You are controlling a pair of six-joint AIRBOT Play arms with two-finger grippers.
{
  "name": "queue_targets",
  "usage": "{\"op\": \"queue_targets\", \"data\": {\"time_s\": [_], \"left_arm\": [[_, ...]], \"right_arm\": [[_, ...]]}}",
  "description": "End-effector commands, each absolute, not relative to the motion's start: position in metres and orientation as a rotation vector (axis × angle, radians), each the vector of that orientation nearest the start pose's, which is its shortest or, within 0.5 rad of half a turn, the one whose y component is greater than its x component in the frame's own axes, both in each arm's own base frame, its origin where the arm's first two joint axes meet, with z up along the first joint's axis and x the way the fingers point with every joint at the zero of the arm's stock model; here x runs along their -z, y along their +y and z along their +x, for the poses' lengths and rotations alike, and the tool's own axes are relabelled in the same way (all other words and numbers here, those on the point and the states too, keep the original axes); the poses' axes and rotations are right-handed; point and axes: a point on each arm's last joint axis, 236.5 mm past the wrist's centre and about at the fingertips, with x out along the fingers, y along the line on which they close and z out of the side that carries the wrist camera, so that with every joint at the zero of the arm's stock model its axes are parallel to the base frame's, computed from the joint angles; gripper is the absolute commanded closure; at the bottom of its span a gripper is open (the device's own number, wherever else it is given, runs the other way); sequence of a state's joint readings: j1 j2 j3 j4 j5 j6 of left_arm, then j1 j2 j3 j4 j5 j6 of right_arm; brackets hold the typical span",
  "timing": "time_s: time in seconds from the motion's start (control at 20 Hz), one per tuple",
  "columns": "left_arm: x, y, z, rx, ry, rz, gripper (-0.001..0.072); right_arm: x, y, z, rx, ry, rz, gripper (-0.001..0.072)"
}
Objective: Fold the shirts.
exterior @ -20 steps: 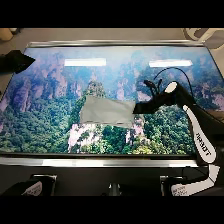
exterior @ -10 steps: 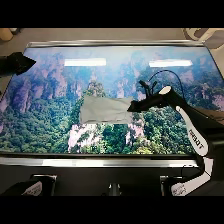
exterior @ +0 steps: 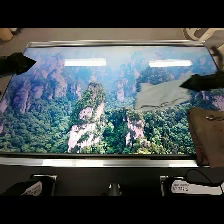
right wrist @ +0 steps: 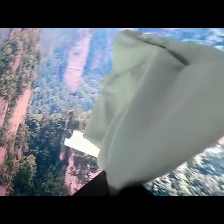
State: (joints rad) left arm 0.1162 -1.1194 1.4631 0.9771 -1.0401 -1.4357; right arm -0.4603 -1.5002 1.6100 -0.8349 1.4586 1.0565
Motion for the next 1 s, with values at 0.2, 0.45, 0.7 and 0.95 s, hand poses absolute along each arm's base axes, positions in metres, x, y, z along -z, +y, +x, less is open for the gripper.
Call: {"op": "queue_targets", "data": {"time_s": [0.2,0.45,0.7,0.95], "left_arm": [[-0.248,-0.064,0.436,0.333,0.612,-0.323,0.0683],[-0.249,-0.064,0.436,0.333,0.611,-0.323,0.0683],[-0.248,-0.064,0.436,0.339,0.608,-0.305,0.0683],[-0.248,-0.064,0.436,0.34,0.608,-0.302,0.0683]], "right_arm": [[-0.162,-0.201,0.351,-0.016,0.983,0.434,0.0694],[-0.152,-0.214,0.295,0.034,1.116,0.511,0.0694],[-0.158,-0.259,0.258,0.27,1.119,0.462,0.0695],[-0.188,-0.276,0.306,0.291,0.858,0.486,0.0695]]}}
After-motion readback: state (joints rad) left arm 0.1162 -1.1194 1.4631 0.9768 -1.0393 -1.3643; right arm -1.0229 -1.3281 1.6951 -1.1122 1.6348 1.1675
